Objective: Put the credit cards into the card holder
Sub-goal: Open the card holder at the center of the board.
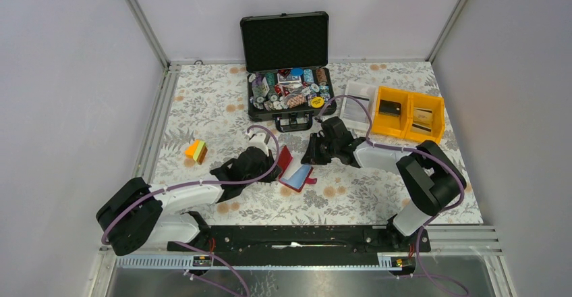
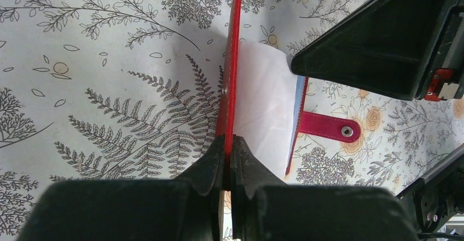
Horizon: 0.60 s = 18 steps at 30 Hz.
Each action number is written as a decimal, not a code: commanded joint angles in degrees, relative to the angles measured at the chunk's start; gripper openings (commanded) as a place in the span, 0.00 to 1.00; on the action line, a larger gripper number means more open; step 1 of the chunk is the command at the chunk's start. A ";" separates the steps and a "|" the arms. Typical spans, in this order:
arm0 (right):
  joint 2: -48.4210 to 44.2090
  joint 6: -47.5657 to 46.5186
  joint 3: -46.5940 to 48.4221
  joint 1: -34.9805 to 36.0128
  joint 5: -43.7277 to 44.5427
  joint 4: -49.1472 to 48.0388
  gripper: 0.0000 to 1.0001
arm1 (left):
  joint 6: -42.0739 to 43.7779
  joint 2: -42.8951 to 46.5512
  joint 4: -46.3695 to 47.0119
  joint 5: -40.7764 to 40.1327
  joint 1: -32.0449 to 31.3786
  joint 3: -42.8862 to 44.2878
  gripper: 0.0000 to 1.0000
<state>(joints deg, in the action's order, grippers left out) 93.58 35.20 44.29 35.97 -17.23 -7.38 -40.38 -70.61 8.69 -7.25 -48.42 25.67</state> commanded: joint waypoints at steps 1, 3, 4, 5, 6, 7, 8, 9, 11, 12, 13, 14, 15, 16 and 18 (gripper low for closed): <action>-3.01 0.08 0.92 -0.11 -1.26 -2.56 0.21 | -0.66 -0.41 1.56 0.36 0.02 0.69 0.00; -3.57 0.04 1.02 -0.15 -0.96 -2.49 0.21 | -0.66 -0.41 1.42 0.22 0.00 0.78 0.00; -3.66 0.04 1.14 -0.12 -1.00 -2.47 0.22 | -0.66 -0.46 1.44 0.21 0.04 0.77 0.00; -3.67 0.04 1.38 -0.13 -1.15 -2.47 0.22 | -0.66 -0.41 1.42 0.28 0.06 0.78 0.00; -3.45 0.09 1.59 -0.15 -1.48 -2.59 0.22 | -0.66 -0.41 1.42 0.43 0.03 0.78 0.00; -3.29 0.13 1.98 -0.13 -1.90 -2.70 0.22 | -0.60 -0.41 1.42 0.53 0.09 0.78 0.00; -3.04 0.31 2.14 -0.15 -2.31 -2.91 0.21 | -0.58 -0.42 1.42 0.63 0.11 0.78 0.00; -2.72 0.56 2.31 -0.15 -2.76 -3.11 0.21 | -0.53 -0.33 1.49 0.79 0.01 0.74 0.00; -2.57 1.10 2.51 -0.17 -3.29 -3.63 0.21 | -0.20 -0.24 1.76 1.28 0.00 0.65 0.00; -2.59 1.19 2.66 -0.11 -3.33 -3.65 0.21 | -0.10 -0.23 1.85 1.47 0.02 0.67 0.00; -2.64 1.29 2.73 -0.11 -3.22 -3.61 0.21 | 0.09 -0.23 1.86 1.71 0.01 0.69 0.00; -2.75 1.35 2.88 -0.05 -3.04 -3.57 0.21 | 0.31 -0.30 1.92 1.97 0.01 0.70 0.00; -2.83 1.39 2.97 -0.02 -2.92 -3.53 0.21 | 0.52 -0.38 1.94 2.24 0.00 0.70 0.00; -2.76 1.50 3.13 -0.02 -2.90 -3.57 0.20 | 0.63 -0.36 1.97 2.50 0.07 0.70 0.00; -2.43 1.85 3.42 -0.02 -3.01 -3.88 0.18 | 0.78 -0.22 1.83 2.59 0.08 0.70 0.00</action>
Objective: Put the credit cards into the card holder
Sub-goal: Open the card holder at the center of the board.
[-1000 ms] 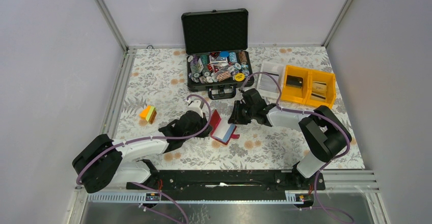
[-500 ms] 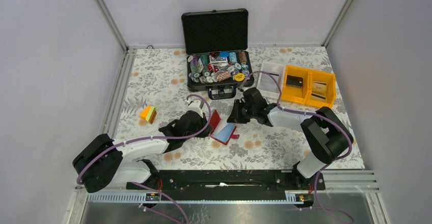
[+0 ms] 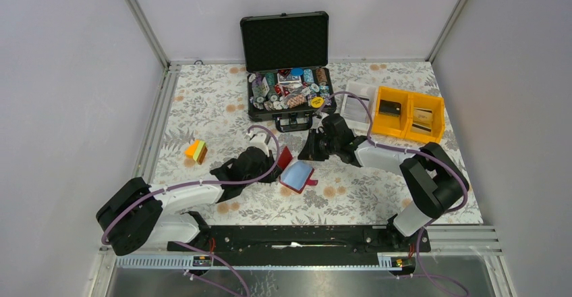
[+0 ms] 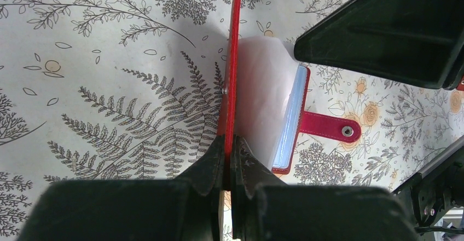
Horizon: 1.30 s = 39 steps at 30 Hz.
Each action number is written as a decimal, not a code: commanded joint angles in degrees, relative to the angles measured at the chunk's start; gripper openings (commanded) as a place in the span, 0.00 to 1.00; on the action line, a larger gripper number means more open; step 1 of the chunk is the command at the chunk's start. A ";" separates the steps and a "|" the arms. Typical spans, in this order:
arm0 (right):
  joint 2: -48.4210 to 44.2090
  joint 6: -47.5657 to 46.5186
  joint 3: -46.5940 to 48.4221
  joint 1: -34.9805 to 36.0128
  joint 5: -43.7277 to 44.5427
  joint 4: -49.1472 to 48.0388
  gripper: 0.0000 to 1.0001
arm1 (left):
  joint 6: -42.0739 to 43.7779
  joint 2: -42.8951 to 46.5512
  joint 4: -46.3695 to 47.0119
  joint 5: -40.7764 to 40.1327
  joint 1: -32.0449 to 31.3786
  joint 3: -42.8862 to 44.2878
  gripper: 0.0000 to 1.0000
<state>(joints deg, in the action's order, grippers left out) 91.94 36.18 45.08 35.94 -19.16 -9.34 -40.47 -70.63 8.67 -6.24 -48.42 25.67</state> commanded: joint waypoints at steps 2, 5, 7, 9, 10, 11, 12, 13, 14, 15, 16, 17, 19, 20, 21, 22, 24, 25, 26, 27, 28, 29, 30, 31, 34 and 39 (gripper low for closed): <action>-0.20 1.34 3.03 0.05 -1.09 -2.15 0.15 | 1.04 0.40 1.22 1.49 0.01 0.82 0.04; 0.90 1.69 3.80 0.17 -0.24 -1.94 0.09 | 3.17 1.98 0.35 1.43 0.05 1.08 0.19; 1.57 1.55 4.51 0.24 0.77 -0.97 0.06 | 4.59 3.22 -0.84 1.50 0.08 1.53 0.29; 2.24 1.55 4.95 0.26 1.16 -0.77 0.03 | 5.79 4.81 -2.25 1.30 0.05 1.81 0.37; 2.48 1.50 5.22 0.30 1.23 -0.76 0.02 | 6.31 5.55 -2.83 1.10 0.00 1.84 0.41; 2.88 1.51 5.50 0.34 1.31 -0.62 0.01 | 6.90 6.39 -3.16 1.18 0.02 1.79 0.45; 3.20 1.40 5.85 0.32 1.38 -0.45 0.00 | 7.54 7.20 -3.21 1.22 0.04 1.65 0.50; 3.52 1.33 6.29 0.41 1.40 -0.19 0.00 | 7.97 7.70 -3.22 1.34 0.01 1.58 0.55; 3.85 1.27 6.85 0.42 1.47 0.03 0.00 | 8.44 8.20 -3.10 1.58 0.02 1.64 0.59; 4.10 1.20 7.18 0.48 1.53 0.17 0.00 | 8.89 8.29 -3.06 1.92 0.02 1.80 0.63; 4.33 1.28 7.61 0.54 1.69 0.43 0.00 | 9.18 8.04 -2.90 2.14 0.01 2.04 0.68; 4.50 1.28 8.03 0.65 2.00 0.80 0.00 | 9.30 7.52 -2.86 2.19 0.00 2.40 0.73; 4.85 1.42 8.83 1.05 2.76 1.45 0.00 | 9.69 5.77 -2.79 2.57 0.02 3.55 0.81; 5.02 1.45 9.22 1.22 3.07 1.70 0.00 | 9.82 4.79 -2.94 2.71 0.00 4.32 0.84; 5.28 1.63 9.65 1.39 3.29 1.86 0.00 | 9.92 3.59 -3.14 2.72 0.02 5.20 0.87; 5.52 1.74 9.96 1.56 3.54 2.01 0.00 | 10.15 2.47 -3.28 2.77 0.04 5.98 0.91; 6.07 1.82 10.70 1.83 4.03 2.49 0.00 | 10.60 0.33 -3.52 2.59 0.01 7.53 0.97; 6.45 1.82 11.07 2.03 4.23 2.71 0.00 | 10.86 -0.49 -3.61 2.43 -0.06 8.12 0.99; 6.68 1.87 11.42 2.19 4.48 3.08 0.00 | 11.05 -1.30 -3.73 2.19 -0.13 8.71 0.99; 6.91 1.83 11.70 2.34 4.82 3.24 0.00 | 11.23 -2.14 -4.15 1.86 -0.22 9.30 0.99; 7.16 1.87 11.96 2.52 5.18 3.62 0.00 | 11.54 -2.79 -4.65 1.47 -0.34 9.86 0.99; 7.37 1.77 12.27 2.72 5.52 3.91 0.00 | 11.81 -3.56 -5.10 0.92 -0.53 10.40 0.99; 7.44 1.73 12.57 2.91 5.87 4.24 0.00 | 12.08 -4.31 -5.83 0.22 -1.03 11.04 0.99; 7.60 1.69 12.88 3.02 6.03 4.51 0.00 | 12.49 -5.01 -6.42 -0.60 -1.56 11.64 0.99; 7.77 1.51 13.52 3.25 6.52 5.20 0.00 | 13.33 -7.34 -8.53 -4.41 -3.19 13.38 0.89; 7.12 1.07 13.85 3.44 7.73 6.50 0.01 | 12.40 -8.71 -12.38 -8.97 -4.45 14.85 0.51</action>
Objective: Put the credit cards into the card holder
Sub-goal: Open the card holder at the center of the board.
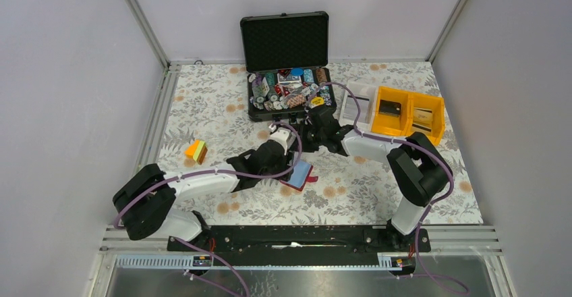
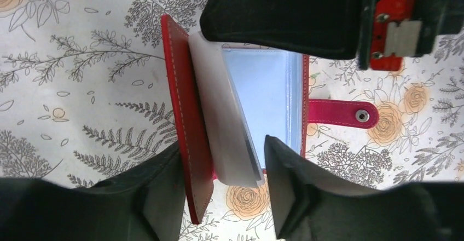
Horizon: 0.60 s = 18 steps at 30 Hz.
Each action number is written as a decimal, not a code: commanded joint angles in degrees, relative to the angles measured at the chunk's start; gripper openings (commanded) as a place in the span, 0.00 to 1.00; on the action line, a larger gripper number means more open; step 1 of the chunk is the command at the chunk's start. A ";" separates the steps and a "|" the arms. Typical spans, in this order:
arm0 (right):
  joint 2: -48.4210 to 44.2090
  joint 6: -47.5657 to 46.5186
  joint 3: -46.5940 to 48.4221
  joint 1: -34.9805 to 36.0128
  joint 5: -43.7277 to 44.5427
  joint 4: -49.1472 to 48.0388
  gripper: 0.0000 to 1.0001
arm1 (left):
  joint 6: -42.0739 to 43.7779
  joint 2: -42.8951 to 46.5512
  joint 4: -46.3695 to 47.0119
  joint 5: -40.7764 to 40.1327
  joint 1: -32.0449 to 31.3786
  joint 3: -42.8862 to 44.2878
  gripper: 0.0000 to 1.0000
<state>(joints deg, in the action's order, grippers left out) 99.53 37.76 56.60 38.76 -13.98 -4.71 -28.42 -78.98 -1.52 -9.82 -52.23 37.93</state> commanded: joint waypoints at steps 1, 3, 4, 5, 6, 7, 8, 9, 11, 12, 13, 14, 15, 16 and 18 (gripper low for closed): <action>-0.78 -0.65 2.33 0.56 2.79 2.18 0.03 | -0.14 -0.33 -2.50 -6.01 -0.66 2.53 0.44; -1.40 -0.75 2.16 0.67 3.33 2.65 0.05 | -1.31 -0.30 -3.39 -7.11 -0.64 2.45 0.33; -1.86 -0.84 2.07 0.60 3.61 2.99 0.08 | -1.81 -0.30 -3.60 -7.43 -0.62 2.37 0.29; -2.28 -0.96 1.95 0.59 4.01 3.43 0.11 | -2.40 -0.23 -3.84 -7.63 -0.61 2.28 0.25; -2.81 -1.20 1.75 0.58 4.62 3.86 0.14 | -3.14 -0.23 -4.21 -7.88 -0.60 2.22 0.23; -3.39 -1.43 1.57 0.61 5.06 4.25 0.18 | -3.86 -0.07 -4.47 -8.00 -0.61 2.04 0.22; -4.06 -1.84 1.39 0.53 5.24 4.35 0.22 | -4.59 0.10 -4.55 -8.01 -0.61 1.80 0.22; -4.72 -2.37 1.20 0.55 5.49 4.36 0.26 | -5.21 0.48 -4.50 -7.95 -0.60 1.51 0.22; -5.98 -3.48 0.90 0.59 6.50 7.49 0.34 | -6.52 0.99 -3.96 -7.53 -0.64 0.54 0.22; -6.75 -4.01 0.62 0.50 7.12 8.39 0.37 | -7.20 1.37 -3.70 -7.32 -0.56 0.09 0.22; -7.61 -4.40 0.22 0.45 7.73 9.03 0.40 | -7.68 1.57 -3.54 -7.07 -0.48 -0.32 0.22; -8.44 -4.87 -0.09 0.36 8.33 10.07 0.43 | -8.20 1.69 -3.45 -6.91 -0.36 -0.70 0.22; -9.30 -5.26 -0.49 0.28 8.89 11.02 0.45 | -8.74 1.79 -3.41 -6.76 -0.17 -1.01 0.21; -10.18 -5.83 -0.85 0.21 9.36 12.04 0.47 | -9.48 1.85 -3.59 -6.63 0.13 -1.43 0.21; -12.12 -6.60 -1.96 -0.34 10.46 13.73 0.51 | -10.55 2.12 -3.53 -6.33 1.13 -2.35 0.21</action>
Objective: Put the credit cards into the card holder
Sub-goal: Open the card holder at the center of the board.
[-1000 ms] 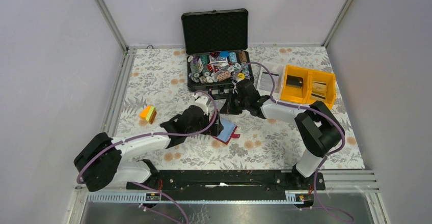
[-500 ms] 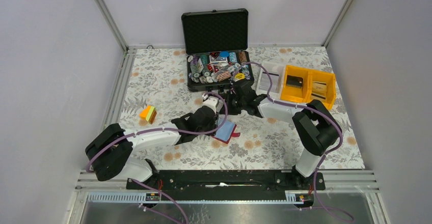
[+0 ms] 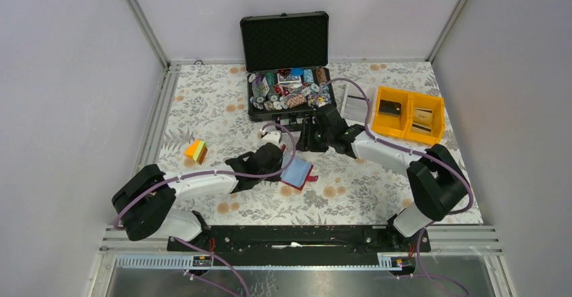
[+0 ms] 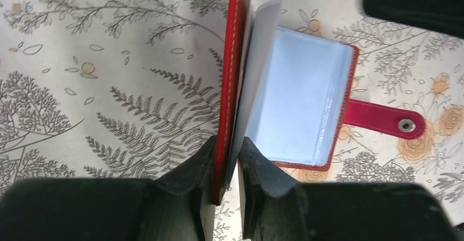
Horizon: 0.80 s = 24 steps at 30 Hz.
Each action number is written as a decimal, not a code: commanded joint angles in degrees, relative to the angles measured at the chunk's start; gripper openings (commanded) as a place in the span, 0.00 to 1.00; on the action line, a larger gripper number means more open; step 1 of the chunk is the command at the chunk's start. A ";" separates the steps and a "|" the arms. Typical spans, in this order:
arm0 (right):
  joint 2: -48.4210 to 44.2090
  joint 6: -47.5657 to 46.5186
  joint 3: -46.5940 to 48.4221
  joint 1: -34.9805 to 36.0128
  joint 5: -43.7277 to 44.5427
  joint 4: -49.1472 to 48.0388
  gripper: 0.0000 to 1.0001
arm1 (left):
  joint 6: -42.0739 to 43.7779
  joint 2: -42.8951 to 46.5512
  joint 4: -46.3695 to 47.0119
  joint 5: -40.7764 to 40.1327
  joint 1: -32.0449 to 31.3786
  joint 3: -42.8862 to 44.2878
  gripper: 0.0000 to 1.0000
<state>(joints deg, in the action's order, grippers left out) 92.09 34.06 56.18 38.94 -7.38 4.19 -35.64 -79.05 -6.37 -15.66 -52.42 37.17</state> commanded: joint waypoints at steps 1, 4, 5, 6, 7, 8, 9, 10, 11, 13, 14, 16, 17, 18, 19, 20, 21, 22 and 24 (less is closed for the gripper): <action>-5.73 -3.25 -2.21 -0.87 4.31 5.39 0.53 | -3.53 2.55 1.76 -0.39 1.71 -2.12 0.22; -8.56 -4.20 -3.85 -2.33 5.99 7.38 0.56 | -2.81 3.66 3.54 0.64 2.92 -3.41 0.31; -9.53 -4.70 -4.22 -2.77 6.42 8.18 0.57 | -2.12 4.18 3.92 1.29 3.09 -3.60 0.34; -10.40 -5.18 -4.50 -3.15 6.94 8.82 0.57 | -1.57 4.62 4.13 1.59 3.30 -3.61 0.37; -11.31 -5.50 -4.77 -3.66 7.04 9.55 0.58 | -0.97 5.01 4.23 1.88 3.41 -3.60 0.40; -12.14 -5.70 -5.01 -4.23 7.76 10.08 0.58 | -0.52 5.30 4.09 1.95 3.66 -3.49 0.45; -12.97 -5.83 -5.29 -4.87 8.26 10.46 0.59 | -0.09 5.57 3.94 2.03 4.02 -3.31 0.50; -13.76 -5.89 -5.56 -5.64 8.34 10.71 0.60 | 0.23 5.80 3.85 2.08 4.49 -3.18 0.52; -14.47 -5.99 -5.87 -6.32 8.27 10.83 0.60 | 0.58 5.82 3.77 2.26 4.95 -3.05 0.53; -15.51 -6.23 -6.15 -7.88 7.94 11.13 0.61 | 1.15 5.77 3.61 2.99 5.82 -2.54 0.57; -15.89 -6.55 -6.13 -8.63 7.72 11.46 0.61 | 1.63 5.70 3.61 3.58 6.22 -2.10 0.58; -16.24 -7.00 -5.85 -10.17 7.55 12.11 0.61 | 2.99 5.37 3.60 4.48 6.45 -1.12 0.60; -16.39 -7.28 -5.63 -10.94 6.84 12.31 0.61 | 3.83 5.08 3.39 4.65 6.46 -0.37 0.60; -16.42 -7.48 -5.46 -11.55 6.05 12.46 0.61 | 4.50 4.71 3.08 4.67 6.46 0.35 0.61; -16.54 -7.68 -5.35 -12.06 5.65 12.43 0.61 | 5.13 4.26 2.77 4.48 6.49 1.14 0.61; -16.53 -7.80 -5.24 -12.53 5.41 12.48 0.61 | 5.62 3.80 2.43 4.31 6.58 2.08 0.60; -16.45 -7.84 -5.14 -12.95 5.03 12.44 0.61 | 6.00 3.28 2.08 4.17 6.70 2.66 0.60; -16.30 -7.81 -5.08 -13.54 4.74 12.43 0.61 | 6.36 2.83 1.89 4.25 6.91 3.19 0.59; -15.80 -7.70 -4.90 -14.32 3.79 12.49 0.59 | 6.90 1.93 1.65 4.39 7.34 4.21 0.57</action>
<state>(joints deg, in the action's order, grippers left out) 77.03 27.42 50.26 26.02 -1.63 15.55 -31.51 -75.68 -5.93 -12.05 -46.00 37.65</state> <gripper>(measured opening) 0.608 0.587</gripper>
